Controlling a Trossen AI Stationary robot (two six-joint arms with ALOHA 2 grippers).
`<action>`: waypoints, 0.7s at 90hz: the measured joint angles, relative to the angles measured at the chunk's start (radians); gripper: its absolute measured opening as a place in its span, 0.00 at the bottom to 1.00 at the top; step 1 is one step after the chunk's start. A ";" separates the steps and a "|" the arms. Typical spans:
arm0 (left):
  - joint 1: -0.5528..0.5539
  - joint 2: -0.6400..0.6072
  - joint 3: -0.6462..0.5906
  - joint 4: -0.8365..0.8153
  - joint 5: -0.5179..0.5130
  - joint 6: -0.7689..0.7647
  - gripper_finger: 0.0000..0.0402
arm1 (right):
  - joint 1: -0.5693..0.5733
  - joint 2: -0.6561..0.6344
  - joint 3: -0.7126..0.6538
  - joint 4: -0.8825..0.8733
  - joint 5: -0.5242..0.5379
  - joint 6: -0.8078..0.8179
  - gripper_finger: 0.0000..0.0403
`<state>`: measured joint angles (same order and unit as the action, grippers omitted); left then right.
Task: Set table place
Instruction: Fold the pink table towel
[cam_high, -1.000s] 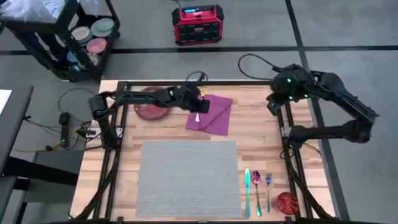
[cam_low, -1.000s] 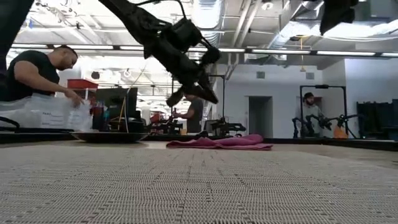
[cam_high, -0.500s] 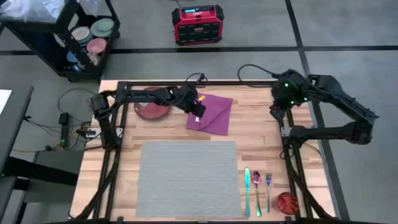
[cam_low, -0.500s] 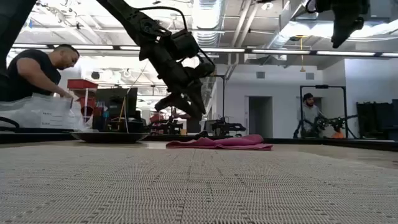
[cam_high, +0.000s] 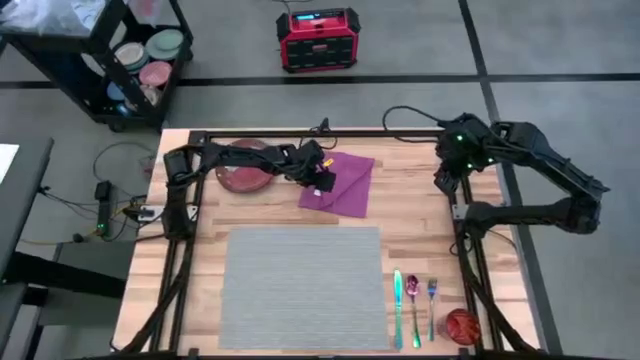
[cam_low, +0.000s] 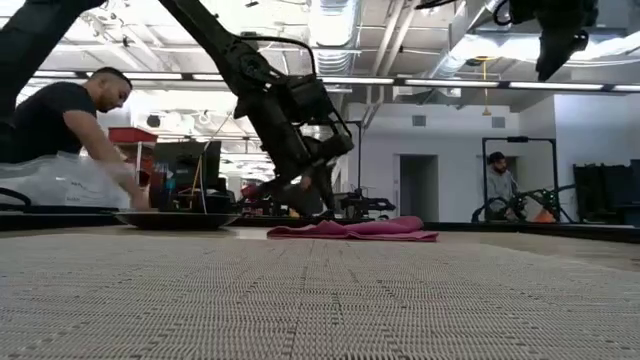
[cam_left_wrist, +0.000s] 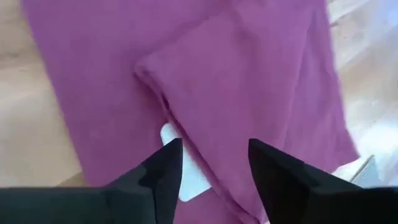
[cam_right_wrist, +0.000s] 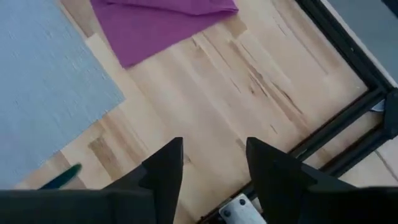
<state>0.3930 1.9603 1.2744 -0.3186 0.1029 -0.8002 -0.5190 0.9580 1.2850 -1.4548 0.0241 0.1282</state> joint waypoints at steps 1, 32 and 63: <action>0.000 0.002 0.001 0.005 -0.001 -0.003 0.42 | 0.000 -0.001 0.000 0.000 0.000 0.000 0.41; 0.015 0.006 0.000 0.027 -0.081 -0.063 0.42 | 0.002 -0.045 0.000 0.015 -0.025 0.030 0.41; 0.033 0.006 0.000 0.074 -0.083 -0.079 0.42 | 0.002 -0.042 0.000 0.060 -0.027 0.024 0.41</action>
<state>0.4259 1.9663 1.2743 -0.2450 0.0204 -0.8797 -0.5175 0.9157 1.2854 -1.3949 -0.0025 0.1524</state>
